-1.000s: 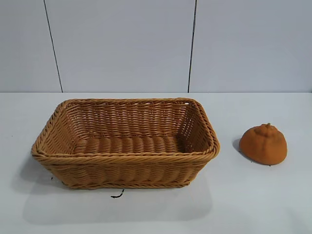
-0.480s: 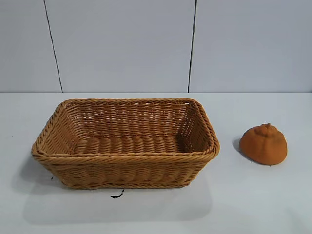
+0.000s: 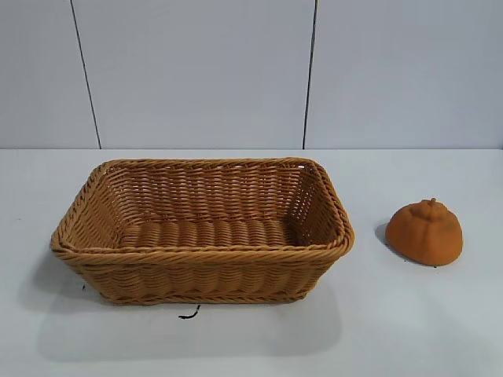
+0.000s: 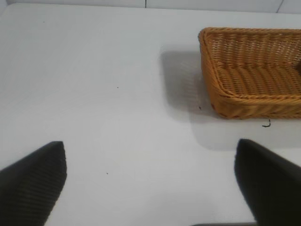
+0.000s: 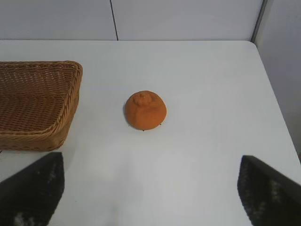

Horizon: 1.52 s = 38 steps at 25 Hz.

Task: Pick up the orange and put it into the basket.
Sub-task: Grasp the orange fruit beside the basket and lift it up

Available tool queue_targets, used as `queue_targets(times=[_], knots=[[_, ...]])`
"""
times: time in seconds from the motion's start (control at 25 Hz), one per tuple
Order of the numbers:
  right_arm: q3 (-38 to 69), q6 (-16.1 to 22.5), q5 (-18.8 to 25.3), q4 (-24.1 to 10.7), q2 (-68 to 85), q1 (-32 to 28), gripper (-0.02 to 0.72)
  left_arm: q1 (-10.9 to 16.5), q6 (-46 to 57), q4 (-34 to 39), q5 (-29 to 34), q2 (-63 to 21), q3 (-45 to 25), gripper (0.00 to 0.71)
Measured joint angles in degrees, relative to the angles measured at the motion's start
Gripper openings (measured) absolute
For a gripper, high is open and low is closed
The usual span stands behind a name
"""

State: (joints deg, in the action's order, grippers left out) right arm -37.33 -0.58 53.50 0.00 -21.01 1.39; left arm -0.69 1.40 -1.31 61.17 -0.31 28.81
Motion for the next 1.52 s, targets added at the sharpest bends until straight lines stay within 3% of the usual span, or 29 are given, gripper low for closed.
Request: queue_targets(times=[0.6,0.96,1.52], knots=[[-25.5,0.0,-1.1,1.3,-50.5,0.0,0.694,0.0,0.0,0.0,0.0,0.0,0.0,0.696],[-38.8,-0.3,0.1,5.5,-74.2,0.0,0.694,0.0,0.0,0.0,0.0,0.0,0.0,0.696],[-45.2,-1.9,0.8,8.5,-96.7,0.0,0.694,0.0,0.0,-0.1,-0.1,0.0,0.0,0.696]])
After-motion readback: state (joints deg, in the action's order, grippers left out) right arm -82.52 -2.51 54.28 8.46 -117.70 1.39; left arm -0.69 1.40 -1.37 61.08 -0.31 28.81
